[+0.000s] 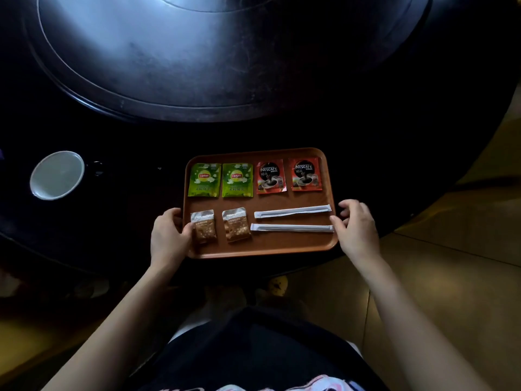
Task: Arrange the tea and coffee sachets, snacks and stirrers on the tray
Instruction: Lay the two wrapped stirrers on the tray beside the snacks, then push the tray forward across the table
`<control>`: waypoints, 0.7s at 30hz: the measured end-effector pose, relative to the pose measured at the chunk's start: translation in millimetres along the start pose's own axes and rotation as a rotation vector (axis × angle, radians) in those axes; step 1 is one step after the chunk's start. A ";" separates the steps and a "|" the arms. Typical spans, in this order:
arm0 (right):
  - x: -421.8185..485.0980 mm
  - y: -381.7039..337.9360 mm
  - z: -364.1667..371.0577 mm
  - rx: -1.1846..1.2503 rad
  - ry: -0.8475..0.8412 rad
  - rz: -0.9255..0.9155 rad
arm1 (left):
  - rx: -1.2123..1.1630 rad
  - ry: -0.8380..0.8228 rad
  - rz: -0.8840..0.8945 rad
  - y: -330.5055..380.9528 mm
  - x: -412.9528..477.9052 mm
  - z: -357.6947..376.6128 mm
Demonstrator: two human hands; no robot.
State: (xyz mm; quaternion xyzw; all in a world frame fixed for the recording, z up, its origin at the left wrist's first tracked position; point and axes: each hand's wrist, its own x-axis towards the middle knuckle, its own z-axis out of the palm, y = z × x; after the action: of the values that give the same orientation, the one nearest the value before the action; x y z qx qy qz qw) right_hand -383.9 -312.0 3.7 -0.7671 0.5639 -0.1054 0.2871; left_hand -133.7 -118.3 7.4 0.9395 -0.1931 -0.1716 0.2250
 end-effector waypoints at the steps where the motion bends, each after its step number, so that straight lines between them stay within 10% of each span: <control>1: 1.1 0.8 1.7 0.004 -0.038 0.012 | 0.000 -0.013 0.000 -1.0 1.5 0.9; 21: 14.7 -40.9 -10.8 0.227 0.061 -0.009 | -0.125 0.111 0.080 19.8 37.2 -49.4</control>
State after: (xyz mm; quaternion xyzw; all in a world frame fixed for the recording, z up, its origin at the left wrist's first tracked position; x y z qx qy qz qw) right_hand -351.1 -320.9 33.0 -0.7284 0.5536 -0.1933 0.3544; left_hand -87.0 -133.4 49.8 0.9232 -0.2068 -0.1220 0.3000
